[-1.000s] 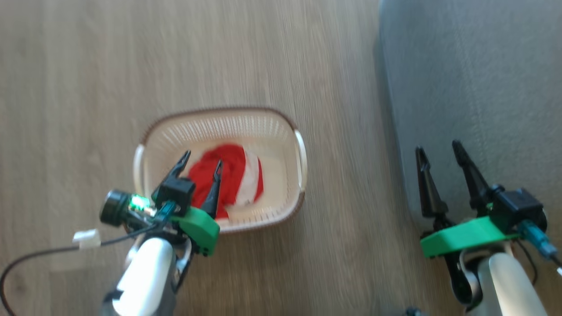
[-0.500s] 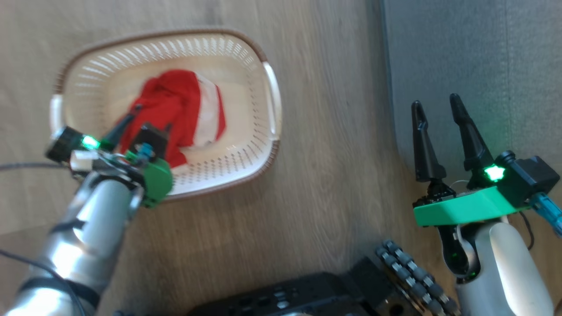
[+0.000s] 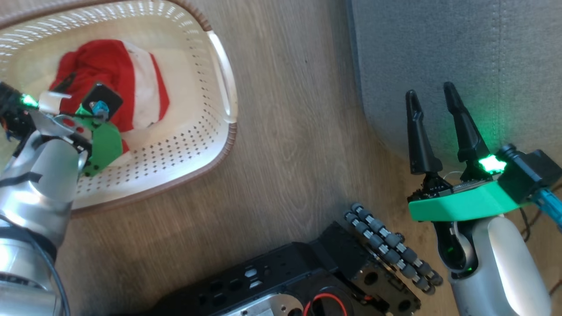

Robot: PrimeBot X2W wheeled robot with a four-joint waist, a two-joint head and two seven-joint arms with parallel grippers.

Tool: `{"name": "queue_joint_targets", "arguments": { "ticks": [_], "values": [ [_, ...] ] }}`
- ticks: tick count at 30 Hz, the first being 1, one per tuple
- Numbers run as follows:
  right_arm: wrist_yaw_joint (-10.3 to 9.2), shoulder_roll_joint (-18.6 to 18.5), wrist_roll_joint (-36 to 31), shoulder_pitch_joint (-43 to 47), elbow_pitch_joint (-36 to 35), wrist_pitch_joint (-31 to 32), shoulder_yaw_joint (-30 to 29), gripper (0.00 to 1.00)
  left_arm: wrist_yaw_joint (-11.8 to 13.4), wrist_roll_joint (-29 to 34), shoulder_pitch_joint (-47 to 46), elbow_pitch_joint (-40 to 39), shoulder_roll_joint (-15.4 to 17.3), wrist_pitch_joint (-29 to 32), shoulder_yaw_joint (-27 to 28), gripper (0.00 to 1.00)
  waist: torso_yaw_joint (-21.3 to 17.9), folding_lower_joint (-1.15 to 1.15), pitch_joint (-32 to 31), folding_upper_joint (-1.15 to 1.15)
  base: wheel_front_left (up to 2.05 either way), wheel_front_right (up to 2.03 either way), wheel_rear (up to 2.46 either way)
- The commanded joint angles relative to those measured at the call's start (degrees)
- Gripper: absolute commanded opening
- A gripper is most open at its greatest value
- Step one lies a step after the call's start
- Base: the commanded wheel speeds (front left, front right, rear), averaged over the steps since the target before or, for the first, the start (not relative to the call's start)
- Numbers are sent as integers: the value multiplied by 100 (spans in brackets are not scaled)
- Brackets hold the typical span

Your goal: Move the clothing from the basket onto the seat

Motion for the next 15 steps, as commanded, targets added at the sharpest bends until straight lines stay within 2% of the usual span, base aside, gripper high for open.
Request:
{"name": "queue_joint_targets", "arguments": {
  "ticks": [1,4,7,11,15],
  "values": [
    [-1,-33,31,168,-154,-41,83,100,-26,56,86,14,196,31,53,100,-70,-1,60,0,0,0,0],
    [-1,-33,85,181,-190,-41,92,100,-126,164,-65,172,201,284,-103,100,-129,-1,88,0,0,0,0],
    [-1,-33,118,220,-233,-41,125,100,-102,132,-194,236,193,420,-110,100,-181,-1,105,0,0,0,0],
    [-1,-33,160,305,-272,-41,188,100,-155,150,-300,300,242,935,-177,100,-253,-1,121,0,0,0,0],
    [-1,-33,168,401,-295,-41,208,100,-333,153,-404,325,260,1479,-250,100,-299,-1,141,0,0,0,0]
  ]
}}
